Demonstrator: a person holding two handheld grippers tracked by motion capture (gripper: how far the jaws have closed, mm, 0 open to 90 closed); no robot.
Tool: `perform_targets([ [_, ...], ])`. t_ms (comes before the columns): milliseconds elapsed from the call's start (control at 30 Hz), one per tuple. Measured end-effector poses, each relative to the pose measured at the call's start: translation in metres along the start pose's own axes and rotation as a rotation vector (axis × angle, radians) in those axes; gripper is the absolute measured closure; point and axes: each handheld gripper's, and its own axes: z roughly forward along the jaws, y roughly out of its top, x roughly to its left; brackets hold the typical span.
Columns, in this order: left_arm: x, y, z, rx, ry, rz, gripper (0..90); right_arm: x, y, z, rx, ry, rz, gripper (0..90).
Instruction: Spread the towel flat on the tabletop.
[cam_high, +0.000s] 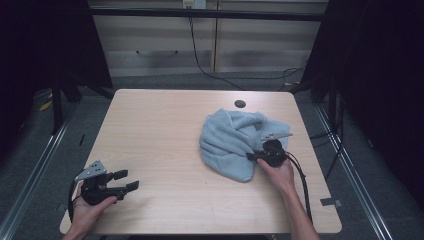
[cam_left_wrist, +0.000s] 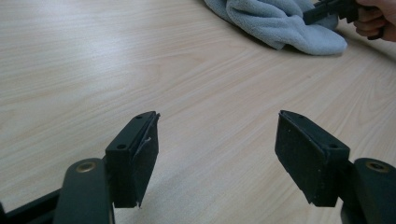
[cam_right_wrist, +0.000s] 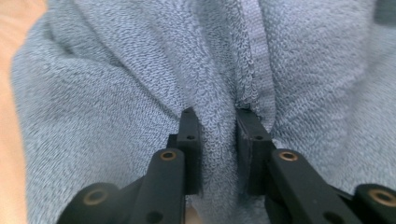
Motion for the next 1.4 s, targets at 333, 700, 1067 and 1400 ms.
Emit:
perform_targets([
  [333,-0.006,0.001,0.006,0.023,-0.011,0.017,30.6,0.032,-0.019,-0.009,-0.006,0.064,-0.027,75.6],
  [700,-0.028,0.015,0.024,0.032,-0.1,0.04,41.3,0.064,-0.025,-0.012,0.025,0.108,-0.04,75.1],
  [1067,-0.058,0.055,0.061,0.046,-0.178,0.1,54.2,0.093,-0.024,-0.016,0.01,0.2,-0.085,74.7],
  [1400,-0.083,0.033,0.102,0.137,-0.171,0.178,37.3,0.099,-0.024,-0.018,-0.055,0.231,-0.081,65.5],
])
